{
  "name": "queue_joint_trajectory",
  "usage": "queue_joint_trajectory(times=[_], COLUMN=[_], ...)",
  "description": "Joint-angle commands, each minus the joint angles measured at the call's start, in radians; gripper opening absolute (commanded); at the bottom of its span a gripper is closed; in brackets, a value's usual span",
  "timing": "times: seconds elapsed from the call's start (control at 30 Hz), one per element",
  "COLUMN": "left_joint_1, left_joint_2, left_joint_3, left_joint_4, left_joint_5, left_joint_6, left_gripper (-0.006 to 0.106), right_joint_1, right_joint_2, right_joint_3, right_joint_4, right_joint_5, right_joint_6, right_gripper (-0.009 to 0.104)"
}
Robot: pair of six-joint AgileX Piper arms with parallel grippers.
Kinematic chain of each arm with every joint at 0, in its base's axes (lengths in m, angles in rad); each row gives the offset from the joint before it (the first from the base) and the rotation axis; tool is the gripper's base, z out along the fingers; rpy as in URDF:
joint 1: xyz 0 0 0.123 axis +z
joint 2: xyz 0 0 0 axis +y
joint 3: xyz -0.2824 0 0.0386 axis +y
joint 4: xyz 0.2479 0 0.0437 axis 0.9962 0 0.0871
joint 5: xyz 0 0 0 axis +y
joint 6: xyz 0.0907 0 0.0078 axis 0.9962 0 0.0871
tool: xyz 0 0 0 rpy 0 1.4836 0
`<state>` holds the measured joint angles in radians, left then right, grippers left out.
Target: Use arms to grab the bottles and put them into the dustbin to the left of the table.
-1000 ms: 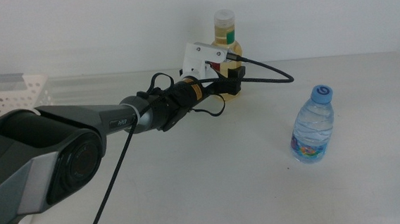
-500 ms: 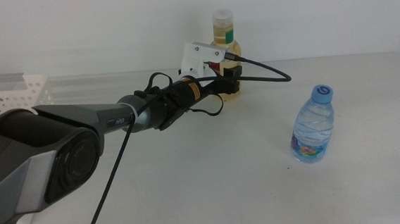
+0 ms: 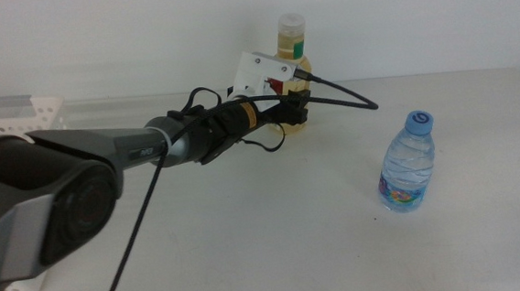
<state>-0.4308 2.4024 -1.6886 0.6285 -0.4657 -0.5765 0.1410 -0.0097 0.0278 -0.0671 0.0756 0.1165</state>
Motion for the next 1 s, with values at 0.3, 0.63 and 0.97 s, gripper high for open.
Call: queue_joint_trajectory(times=[0.3, 0.63, 0.97], left_joint_1=[0.015, 0.015, 0.015], left_joint_2=[-0.285, -0.529, -0.796], left_joint_3=[0.26, 0.438, 0.655], left_joint_4=[-0.216, -0.216, -0.216], left_joint_5=[-0.211, -0.157, -0.1], left_joint_6=[0.237, 0.246, 0.24], left_gripper=[0.012, 0.012, 0.012], right_joint_1=[-0.006, -0.006, -0.006], right_joint_2=[-0.027, -0.027, -0.027], right_joint_3=[-0.007, -0.007, -0.007], right_joint_4=[-0.005, -0.005, -0.005], right_joint_5=[-0.076, -0.076, -0.076], right_joint_6=[-0.013, -0.013, -0.013], right_gripper=[0.075, 0.075, 0.075])
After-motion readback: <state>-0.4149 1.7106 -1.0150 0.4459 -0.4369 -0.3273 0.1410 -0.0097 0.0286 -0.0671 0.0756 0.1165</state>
